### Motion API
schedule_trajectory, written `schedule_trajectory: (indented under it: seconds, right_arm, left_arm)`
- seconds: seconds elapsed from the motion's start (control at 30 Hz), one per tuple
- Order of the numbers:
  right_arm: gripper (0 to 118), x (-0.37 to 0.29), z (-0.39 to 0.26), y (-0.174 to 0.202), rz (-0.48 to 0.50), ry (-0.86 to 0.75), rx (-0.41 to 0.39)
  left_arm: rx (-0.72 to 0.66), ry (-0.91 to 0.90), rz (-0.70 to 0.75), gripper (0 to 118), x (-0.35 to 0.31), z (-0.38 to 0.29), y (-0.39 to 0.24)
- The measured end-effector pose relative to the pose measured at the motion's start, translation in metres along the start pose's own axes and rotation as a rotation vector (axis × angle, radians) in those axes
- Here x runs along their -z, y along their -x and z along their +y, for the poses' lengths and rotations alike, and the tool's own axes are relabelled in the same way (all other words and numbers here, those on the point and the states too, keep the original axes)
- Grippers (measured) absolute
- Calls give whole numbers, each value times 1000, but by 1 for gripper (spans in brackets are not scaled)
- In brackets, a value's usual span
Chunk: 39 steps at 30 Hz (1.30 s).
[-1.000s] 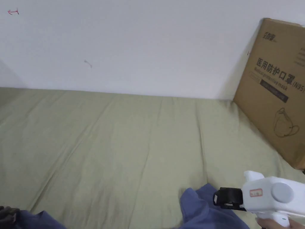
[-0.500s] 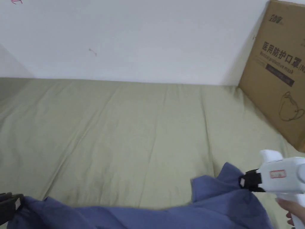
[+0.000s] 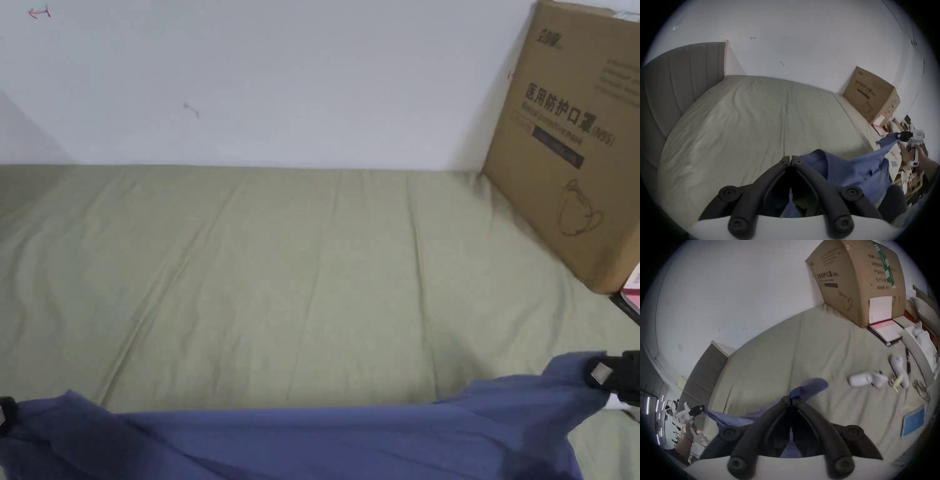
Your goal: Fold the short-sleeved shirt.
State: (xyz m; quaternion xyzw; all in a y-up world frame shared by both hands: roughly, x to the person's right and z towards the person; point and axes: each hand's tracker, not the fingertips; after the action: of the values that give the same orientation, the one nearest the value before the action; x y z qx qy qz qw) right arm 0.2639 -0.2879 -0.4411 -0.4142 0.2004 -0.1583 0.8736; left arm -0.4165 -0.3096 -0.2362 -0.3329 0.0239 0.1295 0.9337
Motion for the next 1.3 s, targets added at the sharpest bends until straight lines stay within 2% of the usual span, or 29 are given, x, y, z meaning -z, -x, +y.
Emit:
schedule_trajectory:
  seconds: [0.13,0.23,0.3,0.37,0.4,0.43,0.47,0.5,0.53,0.57,0.6,0.73,0.83,0.87,0.9,0.93,0.97,1.0,1.03,1.07,1.13,1.23,1.3]
  right_arm:
    - [0,-25,-56,-13,-48,154,-8]
    - [0,-20,-102,-18,-125,301,-61]
    - [0,-5,-127,-20,-198,345,-108]
    - [1,5,-143,-19,-210,365,-110]
    - [13,10,-145,-24,-213,352,-108]
    - [33,10,-148,-22,-230,338,-111]
    - [57,8,-149,-19,-266,307,-128]
    - [89,5,-148,-15,-279,279,-147]
    - [104,2,-145,-20,-280,251,-161]
    - [110,-4,-142,-15,-289,208,-185]
    - [111,-10,-138,-9,-285,166,-203]
    - [111,-39,-122,23,-236,-18,-176]
    - [109,-65,-120,58,-135,-289,-150]
    - [108,-70,-120,70,-103,-371,-164]
    - [108,-73,-120,81,-93,-435,-177]
    - [103,-77,-120,87,-76,-484,-184]
    - [89,-78,-120,93,-56,-513,-189]
    - [46,-79,-119,100,-44,-539,-189]
    - [4,-76,-117,103,-64,-514,-182]
    - [0,-75,-116,103,-77,-513,-180]
    - [0,-73,-111,102,5,-454,-158]
    - [0,-75,-108,99,-9,-465,-166]
    - [0,-80,-107,102,0,-456,-179]
  left_arm:
    - [26,132,-20,0,-21,-39,0]
    - [25,227,-23,1,-25,-70,-1]
    - [41,264,-1,2,-22,-90,-3]
    - [35,283,21,7,-19,-104,-4]
    - [35,291,36,18,-20,-108,-6]
    - [43,291,62,35,-22,-110,-8]
    - [43,282,67,56,-26,-110,-10]
    - [37,271,67,81,-30,-111,-9]
    - [31,251,61,98,-35,-109,-10]
    - [33,216,66,112,-41,-106,-15]
    - [40,175,69,118,-48,-101,-22]
    - [83,-53,75,118,-76,-83,-65]
    - [86,-242,104,115,-93,-69,-111]
    - [100,-295,129,114,-97,-64,-125]
    - [125,-352,147,111,-100,-62,-139]
    - [151,-399,167,98,-103,-58,-151]
    - [165,-429,164,75,-104,-56,-162]
    - [182,-451,166,32,-104,-53,-172]
    - [179,-455,167,2,-100,-51,-175]
    - [174,-468,158,1,-101,-50,-181]
    - [135,-466,60,1,-105,-45,-181]
    - [101,-416,54,1,-108,-32,-171]
    - [43,-246,25,1,-102,-14,-143]
